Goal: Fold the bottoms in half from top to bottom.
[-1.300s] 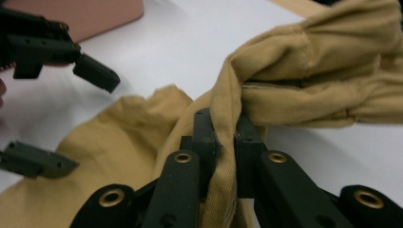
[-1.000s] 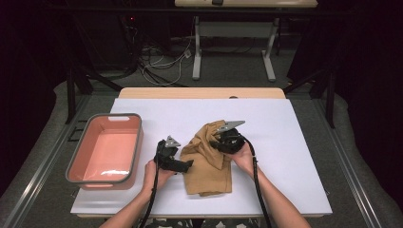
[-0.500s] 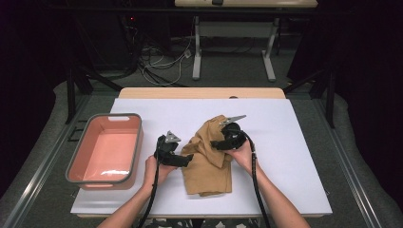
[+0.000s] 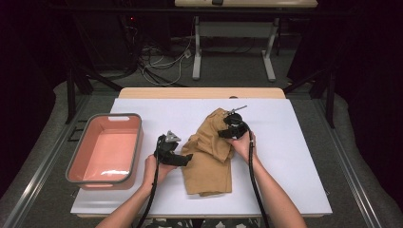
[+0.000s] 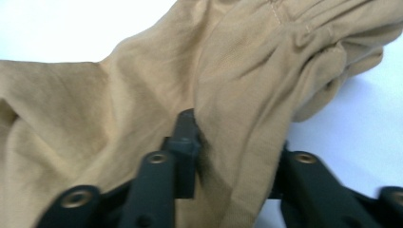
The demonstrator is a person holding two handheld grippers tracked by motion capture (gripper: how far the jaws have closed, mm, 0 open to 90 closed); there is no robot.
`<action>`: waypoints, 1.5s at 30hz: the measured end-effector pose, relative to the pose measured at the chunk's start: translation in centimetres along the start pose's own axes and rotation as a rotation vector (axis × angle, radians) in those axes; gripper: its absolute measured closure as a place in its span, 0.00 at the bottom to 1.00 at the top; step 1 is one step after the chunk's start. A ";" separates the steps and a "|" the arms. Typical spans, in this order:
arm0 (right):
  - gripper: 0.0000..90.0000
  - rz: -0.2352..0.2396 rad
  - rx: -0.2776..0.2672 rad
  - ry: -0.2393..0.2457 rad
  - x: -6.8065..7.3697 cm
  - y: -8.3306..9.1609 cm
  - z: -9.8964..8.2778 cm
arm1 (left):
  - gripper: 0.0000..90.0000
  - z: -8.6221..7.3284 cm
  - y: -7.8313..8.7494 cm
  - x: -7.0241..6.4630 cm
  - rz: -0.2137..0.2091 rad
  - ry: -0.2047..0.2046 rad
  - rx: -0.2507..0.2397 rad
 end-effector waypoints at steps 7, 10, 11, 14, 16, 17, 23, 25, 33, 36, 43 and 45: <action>0.94 -0.070 -0.045 0.116 0.5 -0.8 0.8 | 0.28 0.0 0.0 -0.1 0.016 -0.015 -0.014; 0.94 -0.086 -0.083 0.159 0.5 -0.5 1.5 | 0.32 0.1 0.1 -0.2 0.012 -0.014 -0.023; 0.94 -0.089 -0.090 0.166 0.5 -0.4 1.8 | 0.34 0.1 0.1 -0.2 0.014 -0.018 -0.027; 0.94 -0.095 -0.126 0.190 0.8 0.0 2.5 | 0.39 0.2 0.2 -0.1 0.017 -0.019 -0.044; 0.94 -0.102 -0.158 0.215 1.0 0.2 2.9 | 0.46 0.2 0.2 0.0 0.014 -0.016 -0.059; 0.94 -0.102 -0.155 0.225 1.1 0.4 3.1 | 0.49 0.2 0.3 0.1 0.007 -0.018 -0.061; 0.94 -0.107 -0.220 0.292 1.7 1.0 4.4 | 0.72 0.8 -0.5 0.3 -0.013 -0.024 -0.068; 0.94 -0.106 -0.236 0.315 2.0 1.2 4.8 | 0.79 1.1 -1.0 0.4 -0.014 -0.028 -0.058; 0.94 -0.073 -0.298 0.360 3.4 2.1 5.8 | 0.98 2.7 -2.9 0.4 0.004 -0.027 -0.041; 0.94 -0.046 -0.314 0.373 3.9 2.6 5.6 | 1.00 2.6 -3.3 0.4 0.015 -0.023 -0.018; 0.94 0.025 -0.341 0.414 5.0 3.7 4.3 | 1.00 2.5 -3.5 0.6 0.021 -0.015 -0.025; 0.94 0.040 -0.342 0.430 5.2 3.9 3.7 | 1.00 2.5 -3.5 0.6 0.018 -0.011 -0.021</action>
Point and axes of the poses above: each handheld gripper's, and its own axes: y roughly backward along the jaws, z roughly out of its top, x roughly to its left, the point moved 1 cm from there along -y, roughly forward along the jaws, and after that the axes turned 6 degrees about x, right-handed, at the moved point
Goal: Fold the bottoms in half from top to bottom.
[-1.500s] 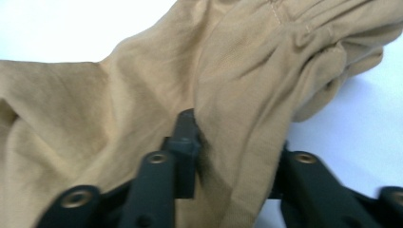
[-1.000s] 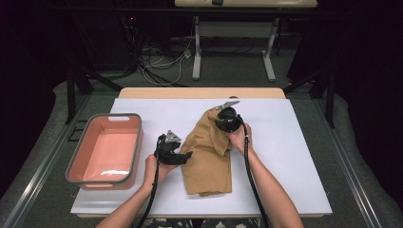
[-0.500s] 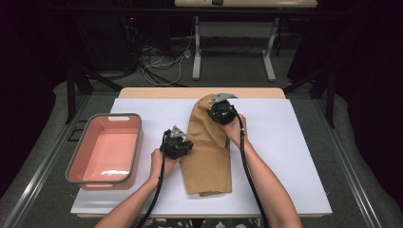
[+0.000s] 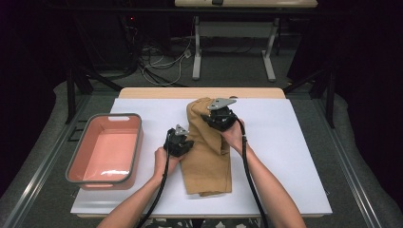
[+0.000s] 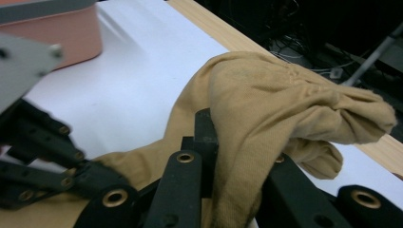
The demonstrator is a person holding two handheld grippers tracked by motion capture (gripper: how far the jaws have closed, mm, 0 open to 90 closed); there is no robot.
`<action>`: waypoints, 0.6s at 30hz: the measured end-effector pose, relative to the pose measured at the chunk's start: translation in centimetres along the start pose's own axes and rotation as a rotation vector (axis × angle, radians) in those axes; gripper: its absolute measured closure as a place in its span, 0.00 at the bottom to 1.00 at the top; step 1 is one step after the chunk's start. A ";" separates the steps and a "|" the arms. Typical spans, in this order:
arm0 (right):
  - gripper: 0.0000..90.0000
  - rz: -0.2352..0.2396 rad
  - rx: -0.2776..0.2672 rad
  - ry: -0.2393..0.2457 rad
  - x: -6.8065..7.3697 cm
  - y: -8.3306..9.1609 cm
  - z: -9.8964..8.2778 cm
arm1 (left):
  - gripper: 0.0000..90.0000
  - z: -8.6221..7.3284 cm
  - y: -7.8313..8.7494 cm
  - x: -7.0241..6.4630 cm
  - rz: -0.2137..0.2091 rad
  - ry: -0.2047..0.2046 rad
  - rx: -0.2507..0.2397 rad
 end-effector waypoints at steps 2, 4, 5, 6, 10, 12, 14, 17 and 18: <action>0.94 0.015 -0.008 0.006 0.4 0.3 -0.4 | 1.00 0.0 0.0 0.0 0.001 -0.003 0.006; 0.94 0.032 -0.006 0.008 0.7 0.5 -0.8 | 1.00 -0.1 0.0 -0.1 0.003 -0.002 -0.001; 0.94 0.037 -0.006 0.008 0.9 0.6 -1.0 | 1.00 -0.1 -0.1 -0.1 0.004 0.001 -0.007; 0.94 0.048 -0.004 0.012 1.0 0.6 -1.2 | 1.00 -0.1 -0.1 -0.1 -0.002 0.003 -0.005; 0.94 0.072 -0.003 0.009 1.5 0.6 -2.1 | 1.00 -0.2 -0.1 -0.1 -0.006 0.016 -0.010; 0.94 0.081 -0.002 0.014 1.9 0.7 -2.5 | 1.00 -0.2 -0.1 -0.1 -0.003 0.011 -0.011; 0.94 0.092 0.000 0.016 2.3 0.7 -3.0 | 1.00 -0.3 -0.1 0.0 -0.003 0.015 -0.013; 0.94 0.107 0.008 0.018 2.7 0.7 -3.7 | 1.00 -0.4 -0.1 -0.1 -0.003 0.017 -0.016; 0.94 0.114 0.009 0.021 2.8 0.7 -3.9 | 1.00 -0.4 0.0 -0.1 0.001 0.014 -0.016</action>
Point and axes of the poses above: each handheld gripper's, and its own axes: y roughly backward along the jaws, z roughly out of its top, x roughly to its left, the point moved 1 cm from there along -y, roughly forward along the jaws, and after that the axes turned 6 degrees about x, right-handed, at the moved point
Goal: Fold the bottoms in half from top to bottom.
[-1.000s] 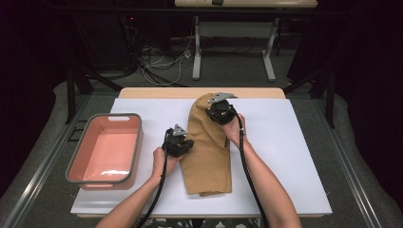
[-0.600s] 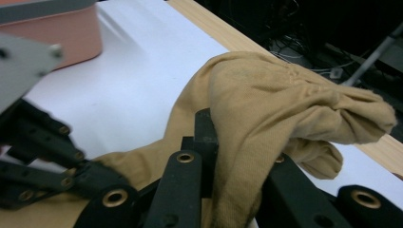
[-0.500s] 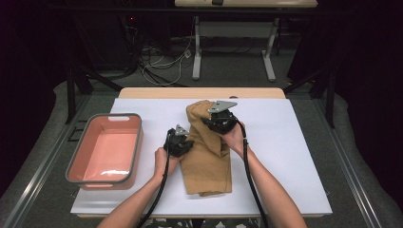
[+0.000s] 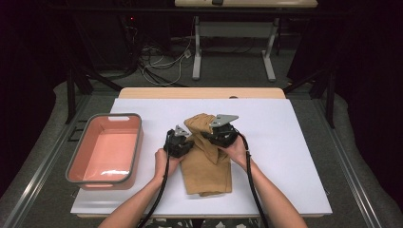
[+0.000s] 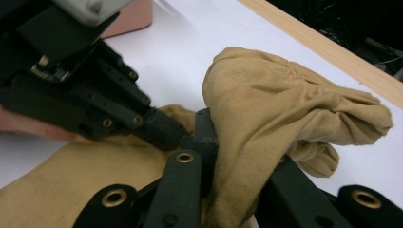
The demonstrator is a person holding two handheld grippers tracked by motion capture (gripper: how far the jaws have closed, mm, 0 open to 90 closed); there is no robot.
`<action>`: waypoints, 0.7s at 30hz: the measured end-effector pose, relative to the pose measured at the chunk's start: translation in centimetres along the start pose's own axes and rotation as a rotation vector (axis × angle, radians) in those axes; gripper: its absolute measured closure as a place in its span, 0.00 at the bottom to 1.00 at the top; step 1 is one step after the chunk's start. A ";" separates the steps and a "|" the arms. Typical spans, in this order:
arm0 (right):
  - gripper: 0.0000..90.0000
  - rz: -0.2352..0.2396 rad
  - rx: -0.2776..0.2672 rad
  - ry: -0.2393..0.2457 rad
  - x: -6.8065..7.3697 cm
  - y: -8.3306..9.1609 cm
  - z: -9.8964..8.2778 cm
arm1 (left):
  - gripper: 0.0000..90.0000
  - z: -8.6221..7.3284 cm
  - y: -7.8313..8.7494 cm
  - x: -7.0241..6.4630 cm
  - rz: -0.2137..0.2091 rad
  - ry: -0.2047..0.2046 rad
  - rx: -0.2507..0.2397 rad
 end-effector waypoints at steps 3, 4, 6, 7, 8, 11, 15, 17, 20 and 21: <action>0.93 0.018 0.004 -0.007 0.3 0.0 -0.8 | 1.00 0.0 0.0 0.0 -0.001 0.001 -0.003; 0.93 0.022 0.002 -0.009 0.4 0.0 -1.0 | 0.99 0.0 0.0 0.0 0.000 -0.002 -0.004; 0.93 0.031 0.010 -0.011 0.5 0.0 -1.4 | 0.99 0.0 0.0 0.0 0.002 -0.003 -0.003; 0.93 0.032 0.013 -0.009 0.5 0.1 -1.6 | 0.98 -0.1 0.1 -0.1 0.002 -0.005 -0.002; 0.93 0.033 0.014 -0.002 0.5 0.1 -1.7 | 0.97 -0.1 0.1 -0.1 0.002 0.000 -0.007; 0.93 0.043 0.030 -0.009 0.7 0.3 -2.2 | 0.96 -0.3 0.3 0.0 0.008 -0.006 -0.011; 0.92 0.055 0.033 -0.009 1.0 0.5 -2.7 | 0.96 -0.6 0.5 0.2 0.011 0.001 -0.015; 0.92 0.056 0.042 0.000 1.3 0.7 -3.0 | 0.96 -0.7 0.5 0.2 0.011 -0.001 -0.017; 0.91 0.064 0.047 0.006 1.3 0.8 -3.4 | 0.95 -0.7 0.6 0.3 0.010 -0.002 -0.018; 0.90 0.063 0.051 0.002 1.3 0.8 -3.6 | 0.95 -0.7 0.6 0.3 0.010 -0.002 -0.020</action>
Point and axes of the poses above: each handheld gripper's, and its own axes: y roughly backward along the jaws, z roughly out of its top, x roughly to its left, the point moved 1 cm from there along -y, roughly forward along the jaws, and after that the axes turned 6 degrees about x, right-handed, at the moved point
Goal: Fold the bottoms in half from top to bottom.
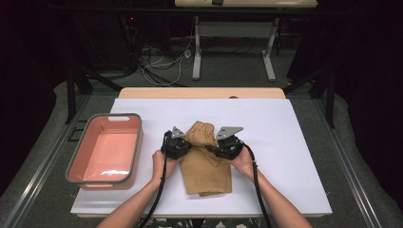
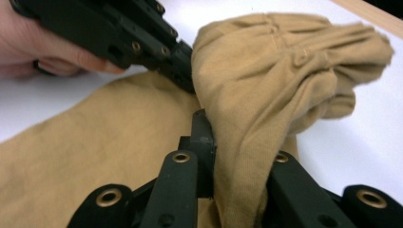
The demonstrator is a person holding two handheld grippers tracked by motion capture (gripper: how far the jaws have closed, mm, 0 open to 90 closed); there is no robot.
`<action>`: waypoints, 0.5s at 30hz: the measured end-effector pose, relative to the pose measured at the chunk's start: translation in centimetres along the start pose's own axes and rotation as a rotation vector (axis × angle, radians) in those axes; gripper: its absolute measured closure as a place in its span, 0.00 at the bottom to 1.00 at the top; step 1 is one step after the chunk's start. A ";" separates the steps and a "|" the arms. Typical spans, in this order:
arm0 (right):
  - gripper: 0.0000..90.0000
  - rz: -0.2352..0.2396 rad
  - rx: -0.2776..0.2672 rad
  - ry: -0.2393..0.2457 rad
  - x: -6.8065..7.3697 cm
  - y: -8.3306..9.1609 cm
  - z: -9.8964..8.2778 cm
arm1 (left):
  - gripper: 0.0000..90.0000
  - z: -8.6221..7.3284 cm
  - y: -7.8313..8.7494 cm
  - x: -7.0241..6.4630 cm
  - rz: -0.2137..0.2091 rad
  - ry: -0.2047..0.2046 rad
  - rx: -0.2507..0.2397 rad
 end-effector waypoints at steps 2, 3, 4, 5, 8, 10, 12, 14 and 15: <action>0.89 0.006 0.011 0.000 0.0 0.1 -0.3 | 0.93 0.0 0.1 0.0 -0.002 -0.006 0.003; 0.89 0.001 0.017 -0.001 0.0 0.1 -0.4 | 0.92 -0.1 0.2 0.0 -0.002 -0.006 0.006; 0.88 0.005 0.018 -0.003 0.0 0.1 -0.6 | 0.90 -0.1 0.3 0.0 0.000 -0.004 0.006; 0.88 0.002 0.018 0.008 -0.1 0.2 -0.7 | 0.87 -0.1 0.4 0.0 0.001 -0.011 0.009; 0.87 -0.002 0.026 0.000 -0.1 0.2 -0.9 | 0.76 -0.2 1.0 -0.1 -0.006 -0.021 0.023; 0.87 -0.006 0.026 0.003 -0.1 0.2 -1.0 | 0.67 -0.1 1.3 -0.1 -0.005 -0.036 0.023; 0.87 -0.007 0.032 0.003 -0.2 0.1 -1.1 | 0.54 0.1 1.7 -0.2 0.002 -0.043 0.031; 0.86 -0.011 0.036 0.009 -0.2 0.0 -1.3 | 0.46 0.3 1.9 -0.3 0.008 -0.046 0.015; 0.86 -0.010 0.038 0.007 -0.3 0.0 -1.3 | 0.43 0.4 2.1 -0.2 0.012 -0.050 0.010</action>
Point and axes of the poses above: each handheld gripper's, and its own axes: y roughly backward along the jaws, z roughly out of its top, x roughly to its left, the point moved 1 cm from there along -y, roughly forward along the jaws, and after that the axes turned 6 degrees about x, right-handed, at the moved point
